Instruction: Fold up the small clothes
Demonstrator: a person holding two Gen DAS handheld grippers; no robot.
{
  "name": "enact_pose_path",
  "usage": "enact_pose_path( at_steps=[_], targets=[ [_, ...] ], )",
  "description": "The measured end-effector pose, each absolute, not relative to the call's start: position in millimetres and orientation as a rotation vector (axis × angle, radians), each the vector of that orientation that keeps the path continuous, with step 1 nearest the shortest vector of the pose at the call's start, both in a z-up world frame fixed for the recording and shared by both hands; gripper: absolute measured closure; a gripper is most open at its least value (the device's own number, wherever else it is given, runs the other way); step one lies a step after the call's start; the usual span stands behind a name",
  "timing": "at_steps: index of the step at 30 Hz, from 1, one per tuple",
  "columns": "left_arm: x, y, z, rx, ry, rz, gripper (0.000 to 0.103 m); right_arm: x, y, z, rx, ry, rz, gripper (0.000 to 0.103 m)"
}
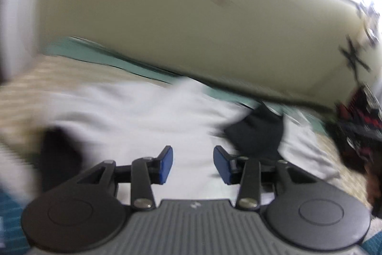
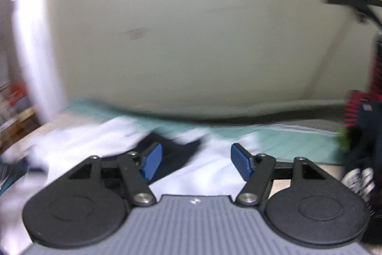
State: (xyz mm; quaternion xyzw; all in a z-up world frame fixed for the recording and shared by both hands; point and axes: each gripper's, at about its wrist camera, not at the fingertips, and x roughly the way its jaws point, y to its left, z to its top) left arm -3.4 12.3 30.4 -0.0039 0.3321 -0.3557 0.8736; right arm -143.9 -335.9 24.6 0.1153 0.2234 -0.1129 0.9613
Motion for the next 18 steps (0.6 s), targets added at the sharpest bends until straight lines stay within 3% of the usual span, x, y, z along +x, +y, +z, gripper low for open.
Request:
enact_pose_path(
  at_steps=[2,9,13,15,18],
  targets=[
    [-3,60,41,-0.025,0.67,-0.627,0.064,-150,-306,28,0.152,0.477,-0.115,0.046],
    [-40,194,55,-0.097,0.607,-0.34,0.064,-138,-174,42,-0.126,0.494,0.292,0.084],
    [-60,227,43,-0.137,0.616,-0.337,0.064,-93,-108,44,-0.13,0.554,0.465,0.084],
    [-66,235,37,-0.133,0.614,-0.362,0.062,-72,-81,43,-0.086,0.601,0.513,0.071],
    [-72,239,29,-0.119,0.599,-0.386,0.058,-37,-47,37,-0.048,0.671,0.551,0.061]
  ],
)
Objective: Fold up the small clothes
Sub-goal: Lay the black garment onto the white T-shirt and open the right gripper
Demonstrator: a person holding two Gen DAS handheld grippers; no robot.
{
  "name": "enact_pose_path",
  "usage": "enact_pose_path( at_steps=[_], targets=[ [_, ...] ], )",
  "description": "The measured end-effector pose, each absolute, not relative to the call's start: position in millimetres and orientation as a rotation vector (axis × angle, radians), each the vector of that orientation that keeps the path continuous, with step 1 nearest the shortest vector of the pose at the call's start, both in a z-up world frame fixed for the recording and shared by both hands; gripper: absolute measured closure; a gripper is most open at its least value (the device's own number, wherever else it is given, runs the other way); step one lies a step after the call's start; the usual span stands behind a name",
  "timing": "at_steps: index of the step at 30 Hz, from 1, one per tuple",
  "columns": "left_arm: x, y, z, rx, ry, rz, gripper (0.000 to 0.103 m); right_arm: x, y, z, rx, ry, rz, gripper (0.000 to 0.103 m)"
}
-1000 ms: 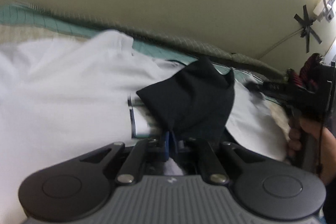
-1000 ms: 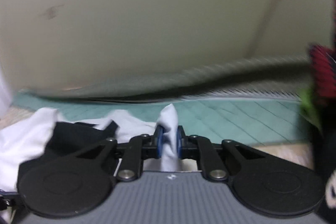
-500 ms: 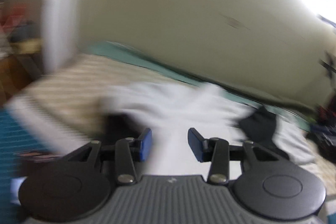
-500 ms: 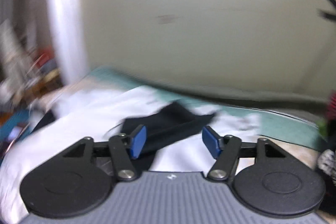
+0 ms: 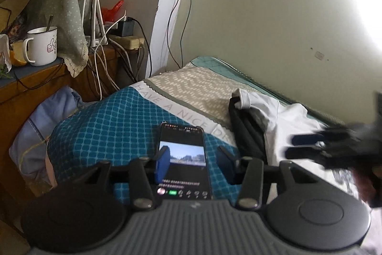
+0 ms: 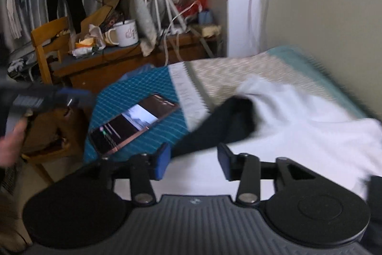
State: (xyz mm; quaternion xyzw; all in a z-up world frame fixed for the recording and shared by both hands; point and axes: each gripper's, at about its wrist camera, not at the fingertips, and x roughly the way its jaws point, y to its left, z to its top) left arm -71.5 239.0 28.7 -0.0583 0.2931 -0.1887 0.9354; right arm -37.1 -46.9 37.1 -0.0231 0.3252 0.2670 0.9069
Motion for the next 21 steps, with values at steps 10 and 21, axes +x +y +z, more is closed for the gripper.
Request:
enact_pose_path(
  at_steps=[10,21],
  targets=[
    [-71,273,16,-0.227,0.591,-0.42,0.058,41,-14,10,0.145,0.859,0.558,0.101],
    [-66,268,24,-0.249,0.587,-0.424,0.058,32,-91,147,0.383,0.463,0.612,0.101]
  ],
)
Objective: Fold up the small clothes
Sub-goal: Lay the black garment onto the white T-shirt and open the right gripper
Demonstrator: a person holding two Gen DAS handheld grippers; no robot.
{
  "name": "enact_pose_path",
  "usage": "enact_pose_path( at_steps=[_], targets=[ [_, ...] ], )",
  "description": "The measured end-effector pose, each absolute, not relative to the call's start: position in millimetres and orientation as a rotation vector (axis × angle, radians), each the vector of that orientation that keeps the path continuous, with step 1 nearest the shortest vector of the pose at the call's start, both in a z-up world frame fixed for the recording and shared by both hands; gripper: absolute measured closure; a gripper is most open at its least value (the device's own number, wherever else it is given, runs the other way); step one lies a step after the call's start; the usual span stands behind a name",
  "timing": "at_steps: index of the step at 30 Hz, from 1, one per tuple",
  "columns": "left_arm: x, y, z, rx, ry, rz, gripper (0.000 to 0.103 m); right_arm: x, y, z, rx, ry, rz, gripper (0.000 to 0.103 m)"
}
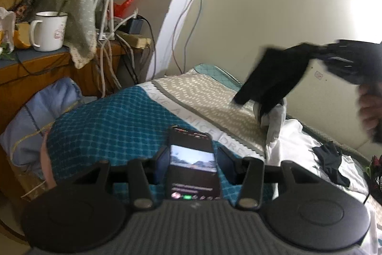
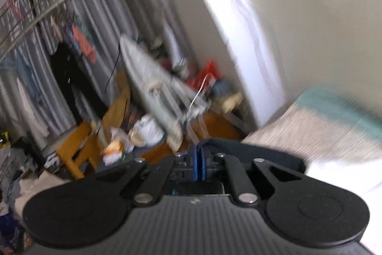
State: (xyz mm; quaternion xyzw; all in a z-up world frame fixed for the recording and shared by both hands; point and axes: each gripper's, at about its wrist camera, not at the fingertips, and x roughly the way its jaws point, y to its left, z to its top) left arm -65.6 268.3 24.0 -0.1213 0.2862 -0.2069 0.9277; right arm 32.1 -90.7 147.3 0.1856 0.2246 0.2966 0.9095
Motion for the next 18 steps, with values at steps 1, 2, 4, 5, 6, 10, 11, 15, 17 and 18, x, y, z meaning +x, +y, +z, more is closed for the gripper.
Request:
enact_pose_path(
  at_steps=[1,2,4,5,6,10,11,15,17,18],
  targets=[
    [-62,263,25,-0.248,0.589,-0.435,0.058,25,-109,158,0.384,0.443,0.587,0.101],
    [-59,256,27,-0.248,0.59,-0.449,0.058,19,-128,165,0.389,0.423,0.557,0.101],
    [-52,238,34,-0.235,0.592,-0.49,0.058,-1,-170,177,0.408,0.394,0.49,0.101],
    [-48,226,39,-0.222,0.587,-0.514,0.058,-11,-190,177,0.413,0.384,0.449,0.101],
    [-46,214,43,-0.208,0.58,-0.537,0.058,-23,-209,175,0.411,0.378,0.407,0.101],
    [-28,154,63,-0.158,0.568,-0.638,0.052,-74,-279,129,0.323,0.493,0.181,0.083],
    [-20,134,68,-0.144,0.573,-0.659,0.051,-83,-288,113,0.261,0.55,0.092,0.06],
    [18,54,68,-0.108,0.654,-0.709,0.05,-124,-316,67,0.237,0.62,-0.045,0.055],
    [34,19,58,-0.094,0.707,-0.7,0.05,-142,-321,59,0.294,0.597,-0.015,0.055],
    [41,2,50,-0.083,0.735,-0.684,0.05,-147,-315,57,0.285,0.587,-0.006,0.055]
  ],
)
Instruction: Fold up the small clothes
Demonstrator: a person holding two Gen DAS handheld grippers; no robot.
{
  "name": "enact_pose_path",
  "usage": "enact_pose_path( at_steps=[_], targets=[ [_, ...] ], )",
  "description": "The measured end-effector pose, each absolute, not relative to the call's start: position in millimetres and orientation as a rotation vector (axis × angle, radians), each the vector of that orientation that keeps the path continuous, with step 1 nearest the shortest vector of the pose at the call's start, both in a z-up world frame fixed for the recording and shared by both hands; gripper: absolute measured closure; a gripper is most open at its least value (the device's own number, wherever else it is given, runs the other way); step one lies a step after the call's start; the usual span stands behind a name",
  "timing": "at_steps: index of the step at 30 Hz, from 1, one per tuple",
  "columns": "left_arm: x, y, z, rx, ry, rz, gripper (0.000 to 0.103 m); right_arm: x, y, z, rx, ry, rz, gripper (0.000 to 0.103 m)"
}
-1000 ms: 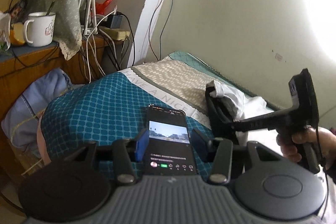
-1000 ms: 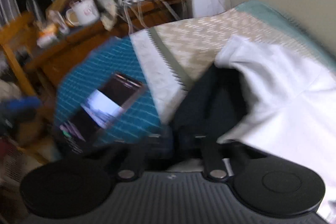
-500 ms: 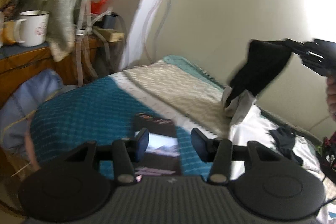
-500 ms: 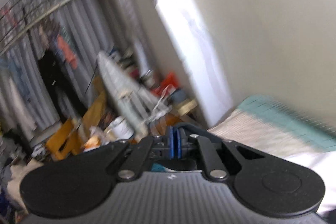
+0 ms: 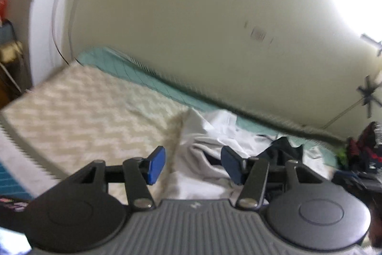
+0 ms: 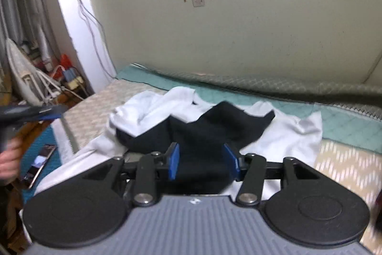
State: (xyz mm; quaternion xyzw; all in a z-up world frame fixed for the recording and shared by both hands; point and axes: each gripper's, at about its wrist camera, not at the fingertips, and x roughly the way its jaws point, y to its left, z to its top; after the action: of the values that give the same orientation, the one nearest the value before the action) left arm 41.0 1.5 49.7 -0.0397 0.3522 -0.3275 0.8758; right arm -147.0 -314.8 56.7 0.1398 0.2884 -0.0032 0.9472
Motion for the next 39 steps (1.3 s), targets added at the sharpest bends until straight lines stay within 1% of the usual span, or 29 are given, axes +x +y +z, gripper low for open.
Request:
enact_pose_path(
  at_steps=[3,5,6,7,8,13,14,15,16,17,18,20,21,22,23,24,25,27,28,29,31,34,35,36,37,38,39],
  targets=[
    [52,-29,21,-0.06,0.8,-0.588,0.05,-156,-298,52,0.19,0.583,0.025,0.055],
    [53,-29,6,-0.089,0.818,-0.581,0.05,-156,-287,48,0.135,0.589,0.059,0.053],
    [53,-25,0,-0.104,0.819,-0.575,0.048,-155,-285,46,0.123,0.594,0.074,0.05],
    [51,-20,-4,-0.117,0.815,-0.56,0.043,-155,-285,42,0.119,0.599,0.088,0.049],
    [55,-14,-10,-0.129,0.811,-0.54,0.041,-152,-282,39,0.118,0.604,0.101,0.046],
    [63,12,-24,-0.213,0.815,-0.49,0.043,-137,-273,26,0.145,0.613,0.187,0.045],
    [64,15,-25,-0.223,0.81,-0.486,0.046,-135,-269,24,0.138,0.616,0.201,0.043],
    [63,16,-26,-0.222,0.803,-0.48,0.048,-134,-264,23,0.12,0.616,0.211,0.042],
    [62,15,-26,-0.21,0.793,-0.474,0.053,-134,-258,21,0.092,0.618,0.214,0.042],
    [61,13,-26,-0.191,0.783,-0.463,0.062,-133,-253,19,0.054,0.623,0.213,0.042],
    [58,9,-26,-0.162,0.772,-0.451,0.066,-132,-247,17,0.015,0.63,0.209,0.042],
    [53,1,-26,-0.116,0.762,-0.461,0.068,-129,-242,11,-0.048,0.647,0.181,0.042],
    [51,-3,-26,-0.094,0.759,-0.478,0.068,-127,-241,10,-0.069,0.655,0.155,0.047],
    [47,-6,-26,-0.075,0.754,-0.499,0.067,-126,-242,9,-0.078,0.659,0.138,0.059],
    [44,-10,-26,-0.055,0.749,-0.516,0.067,-126,-245,10,-0.071,0.661,0.128,0.092],
    [41,-14,-26,-0.035,0.742,-0.522,0.067,-127,-250,14,-0.035,0.656,0.14,0.102],
    [40,-16,-26,-0.017,0.737,-0.522,0.067,-130,-257,20,0.01,0.631,0.146,0.102],
    [40,-18,-28,-0.004,0.74,-0.523,0.074,-140,-274,37,0.059,0.555,0.124,0.103],
    [40,-18,-28,-0.002,0.742,-0.524,0.092,-146,-284,47,0.087,0.511,0.094,0.103],
    [41,-18,-29,-0.001,0.747,-0.52,0.101,-154,-298,57,0.136,0.465,0.066,0.103],
    [44,-18,-30,0.012,0.726,-0.457,0.101,-172,-330,72,0.252,0.382,-0.008,0.103],
    [45,-5,-25,-0.011,0.67,-0.351,0.101,-195,-365,76,0.287,0.335,-0.276,0.103],
    [47,0,-24,-0.037,0.675,-0.343,0.101,-201,-372,73,0.267,0.338,-0.401,0.101],
    [49,2,-25,-0.054,0.686,-0.347,0.101,-204,-374,69,0.218,0.342,-0.508,0.057],
    [51,3,-26,-0.061,0.701,-0.356,0.101,-206,-372,66,0.156,0.345,-0.597,0.039],
    [52,3,-27,-0.064,0.71,-0.364,0.101,-208,-368,63,0.099,0.341,-0.675,0.031],
    [51,2,-27,-0.063,0.713,-0.374,0.1,-210,-363,62,0.051,0.333,-0.66,0.031]
  ],
)
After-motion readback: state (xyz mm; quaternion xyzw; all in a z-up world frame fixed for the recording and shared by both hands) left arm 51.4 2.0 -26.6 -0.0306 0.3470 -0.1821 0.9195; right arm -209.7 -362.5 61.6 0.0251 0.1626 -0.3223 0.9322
